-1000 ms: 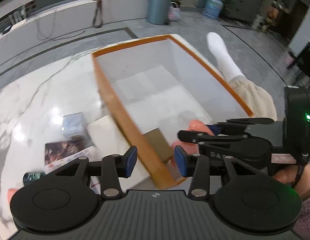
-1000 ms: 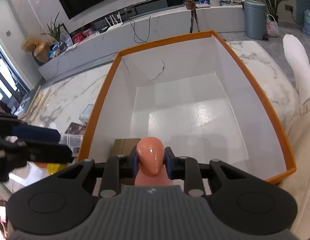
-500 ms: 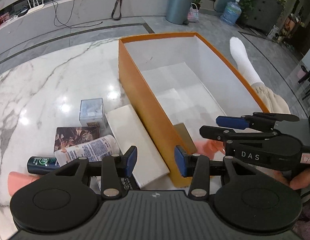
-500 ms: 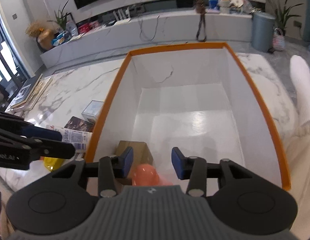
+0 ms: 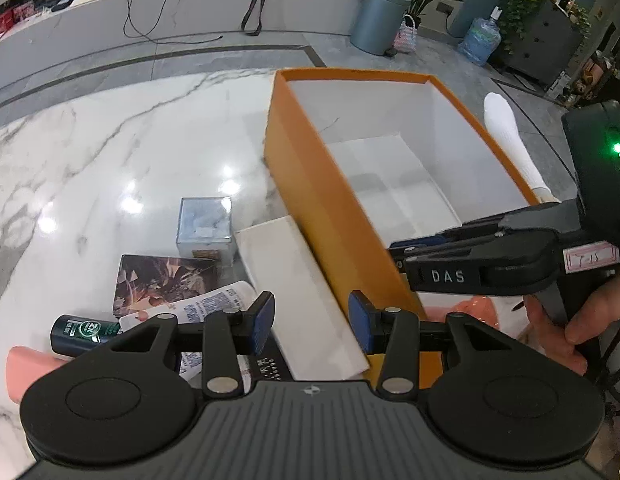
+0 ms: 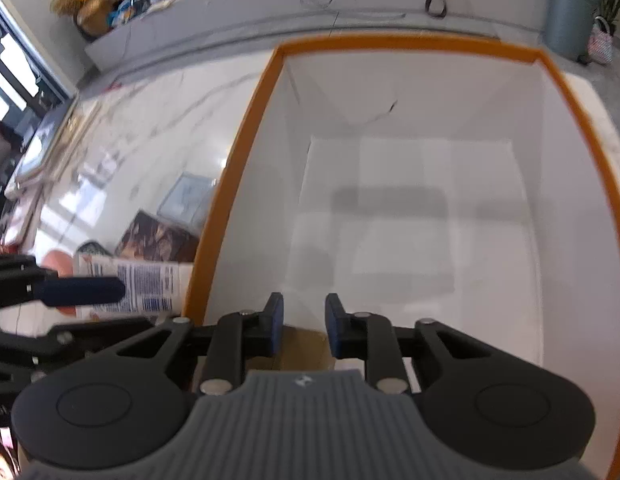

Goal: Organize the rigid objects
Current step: 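Open both tools to release the items into the shoebox, then grasp the pink cup with the left tool while the right tool grasps the yellow tape measure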

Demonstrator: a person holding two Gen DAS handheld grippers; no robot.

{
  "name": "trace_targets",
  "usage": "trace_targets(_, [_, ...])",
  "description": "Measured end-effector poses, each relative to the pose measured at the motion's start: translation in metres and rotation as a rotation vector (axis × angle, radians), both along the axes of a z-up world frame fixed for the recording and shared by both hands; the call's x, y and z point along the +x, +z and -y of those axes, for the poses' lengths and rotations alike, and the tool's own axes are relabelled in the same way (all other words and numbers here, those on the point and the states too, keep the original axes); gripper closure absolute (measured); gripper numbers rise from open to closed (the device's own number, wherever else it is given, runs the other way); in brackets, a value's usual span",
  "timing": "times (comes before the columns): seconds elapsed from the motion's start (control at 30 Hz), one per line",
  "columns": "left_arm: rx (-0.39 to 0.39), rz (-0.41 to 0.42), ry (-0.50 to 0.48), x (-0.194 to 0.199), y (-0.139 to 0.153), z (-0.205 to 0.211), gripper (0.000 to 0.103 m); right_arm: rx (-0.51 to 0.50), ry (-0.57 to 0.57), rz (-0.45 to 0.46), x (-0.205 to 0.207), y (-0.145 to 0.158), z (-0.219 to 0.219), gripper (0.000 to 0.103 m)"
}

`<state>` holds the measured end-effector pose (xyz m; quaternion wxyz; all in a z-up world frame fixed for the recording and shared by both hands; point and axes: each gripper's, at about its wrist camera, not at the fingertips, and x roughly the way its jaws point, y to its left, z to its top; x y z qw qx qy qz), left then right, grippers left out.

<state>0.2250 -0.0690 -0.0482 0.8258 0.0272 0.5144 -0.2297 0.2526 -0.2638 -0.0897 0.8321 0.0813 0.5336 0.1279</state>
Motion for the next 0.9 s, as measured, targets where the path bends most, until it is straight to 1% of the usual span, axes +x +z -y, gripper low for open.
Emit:
trace_targets(0.07, [-0.001,-0.006,0.006,0.001,-0.003,-0.004,0.052,-0.009,0.007,-0.004,-0.001,0.000,-0.001,0.083])
trace_targets(0.17, [-0.004,-0.012,0.011,0.003,-0.005,-0.008,0.052,0.005,0.018,-0.022,-0.004,0.000,-0.001,0.083])
trace_targets(0.3, [-0.009,-0.014,0.017,0.001,-0.003,-0.012,0.052,0.000,0.048,-0.075,-0.013,-0.005,-0.003,0.086])
trace_targets(0.37, [-0.009,-0.012,0.016,-0.001,-0.002,-0.014,0.052,-0.017,0.061,-0.074,-0.019,-0.007,-0.004,0.086])
trace_targets(0.47, [-0.003,-0.010,0.016,-0.004,0.000,-0.016,0.052,-0.009,0.048,-0.053,-0.024,-0.007,-0.003,0.086])
trace_targets(0.57, [-0.010,0.003,0.012,-0.010,0.008,-0.021,0.052,-0.024,0.028,-0.013,-0.029,0.001,-0.003,0.085])
trace_targets(0.67, [-0.011,0.036,0.011,-0.016,0.021,-0.032,0.052,-0.059,0.014,0.058,-0.036,0.018,-0.005,0.083])
trace_targets(0.77, [-0.009,0.069,0.030,-0.022,0.034,-0.049,0.052,-0.057,0.013,0.141,-0.047,0.039,-0.009,0.083])
trace_targets(0.9, [0.008,0.098,0.070,-0.028,0.048,-0.074,0.053,-0.063,0.034,0.263,-0.062,0.065,-0.026,0.082])
